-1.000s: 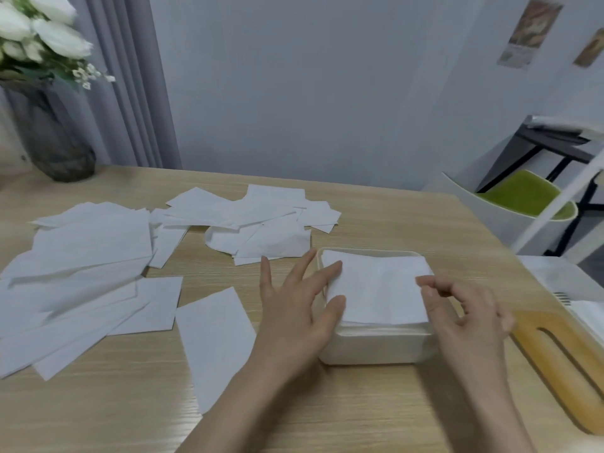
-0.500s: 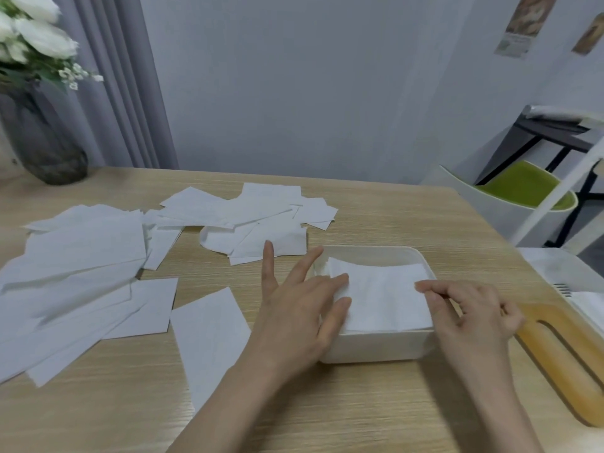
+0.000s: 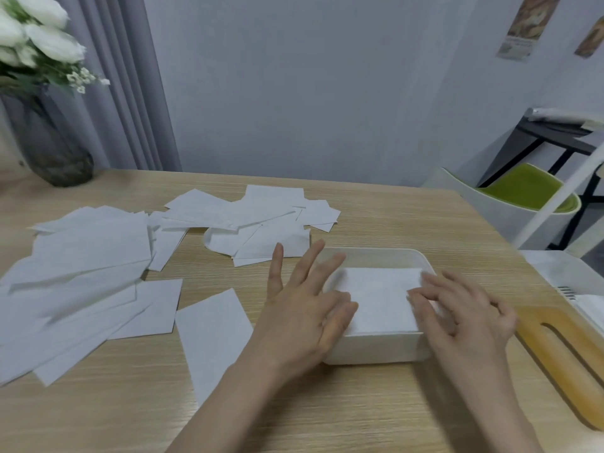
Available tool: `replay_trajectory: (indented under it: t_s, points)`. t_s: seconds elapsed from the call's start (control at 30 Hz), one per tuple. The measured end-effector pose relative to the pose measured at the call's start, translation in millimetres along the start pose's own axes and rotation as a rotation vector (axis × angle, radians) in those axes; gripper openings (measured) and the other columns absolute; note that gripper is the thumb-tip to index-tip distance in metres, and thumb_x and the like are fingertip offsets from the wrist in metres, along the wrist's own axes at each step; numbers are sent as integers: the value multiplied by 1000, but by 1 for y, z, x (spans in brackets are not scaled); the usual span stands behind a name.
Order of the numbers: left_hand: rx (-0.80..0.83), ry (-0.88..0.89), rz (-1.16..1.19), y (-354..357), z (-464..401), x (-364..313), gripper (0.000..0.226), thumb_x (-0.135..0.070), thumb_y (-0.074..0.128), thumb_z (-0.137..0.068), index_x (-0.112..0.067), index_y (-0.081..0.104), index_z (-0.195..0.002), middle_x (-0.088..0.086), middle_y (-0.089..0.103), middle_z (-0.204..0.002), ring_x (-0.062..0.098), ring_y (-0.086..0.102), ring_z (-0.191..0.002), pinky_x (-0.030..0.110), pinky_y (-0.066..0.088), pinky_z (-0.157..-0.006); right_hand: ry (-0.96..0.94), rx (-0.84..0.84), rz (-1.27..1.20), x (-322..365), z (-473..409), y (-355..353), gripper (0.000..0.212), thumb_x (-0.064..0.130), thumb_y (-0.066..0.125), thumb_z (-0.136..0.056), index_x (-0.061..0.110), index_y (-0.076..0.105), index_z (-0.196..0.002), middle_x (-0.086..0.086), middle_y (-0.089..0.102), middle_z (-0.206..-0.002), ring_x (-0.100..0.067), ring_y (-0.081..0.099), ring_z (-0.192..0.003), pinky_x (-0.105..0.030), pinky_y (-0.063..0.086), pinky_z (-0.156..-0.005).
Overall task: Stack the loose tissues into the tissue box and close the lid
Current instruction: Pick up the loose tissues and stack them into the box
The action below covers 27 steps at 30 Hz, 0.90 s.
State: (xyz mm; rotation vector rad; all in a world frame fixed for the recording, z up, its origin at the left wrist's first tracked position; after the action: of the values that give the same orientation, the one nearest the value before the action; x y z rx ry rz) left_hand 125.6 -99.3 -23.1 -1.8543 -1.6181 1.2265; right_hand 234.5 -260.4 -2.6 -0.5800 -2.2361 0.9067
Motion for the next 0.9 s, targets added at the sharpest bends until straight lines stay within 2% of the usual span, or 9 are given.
replay_trajectory:
  t_s: [0.13,0.33,0.63,0.73,0.8,0.9]
  points:
    - [32,-18,30,3,1,4,46,-41,30,-101,-30,73,-90,-17,66,-103,18,45,-137,51,-6,-117,-50,34,28,8,6,5,18,42,55,-86,36,67,-74,36,56,-80,17,45,-93,-30,15,-98]
    - [68,-17,9,4,-4,3,46,-39,32,-100,-26,72,-82,-17,65,-89,18,51,-129,51,-7,-117,-25,47,51,3,10,11,44,56,36,-92,37,67,-67,32,62,-71,16,55,-82,-29,12,-103]
    - [94,2,2,6,-4,3,46,-37,32,-98,-24,72,-78,-15,62,-82,18,52,-127,52,-7,-116,-14,52,73,1,10,15,51,58,32,-93,35,65,-62,23,65,-70,6,60,-81,-31,9,-107]
    - [68,5,8,7,-4,4,45,-36,34,-97,-24,71,-76,-14,61,-82,17,52,-126,51,-7,-117,-17,46,63,3,10,13,49,58,33,-93,35,65,-63,26,66,-74,5,61,-84,-30,8,-107]
    - [59,-8,29,8,-3,5,45,-38,34,-97,-24,71,-76,-13,61,-85,15,51,-127,49,-11,-118,-18,41,49,6,10,12,44,57,36,-91,37,67,-67,26,67,-82,4,60,-88,-32,8,-107]
    - [27,-7,104,6,-2,5,40,-45,36,-97,-29,73,-91,-12,64,-101,11,48,-129,48,-12,-118,-35,17,26,16,11,11,35,54,43,-88,36,69,-73,21,69,-93,2,59,-97,-40,11,-108]
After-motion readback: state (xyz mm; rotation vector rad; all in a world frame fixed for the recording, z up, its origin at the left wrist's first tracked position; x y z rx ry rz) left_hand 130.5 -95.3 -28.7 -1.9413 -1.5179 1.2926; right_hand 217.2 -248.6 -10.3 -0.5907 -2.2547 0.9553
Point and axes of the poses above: each hand's wrist, its own z-axis away from the middle knuckle, its own y-axis out of the palm, x = y × z, the point moved 9 cm from there along -z, towards the middle knuckle
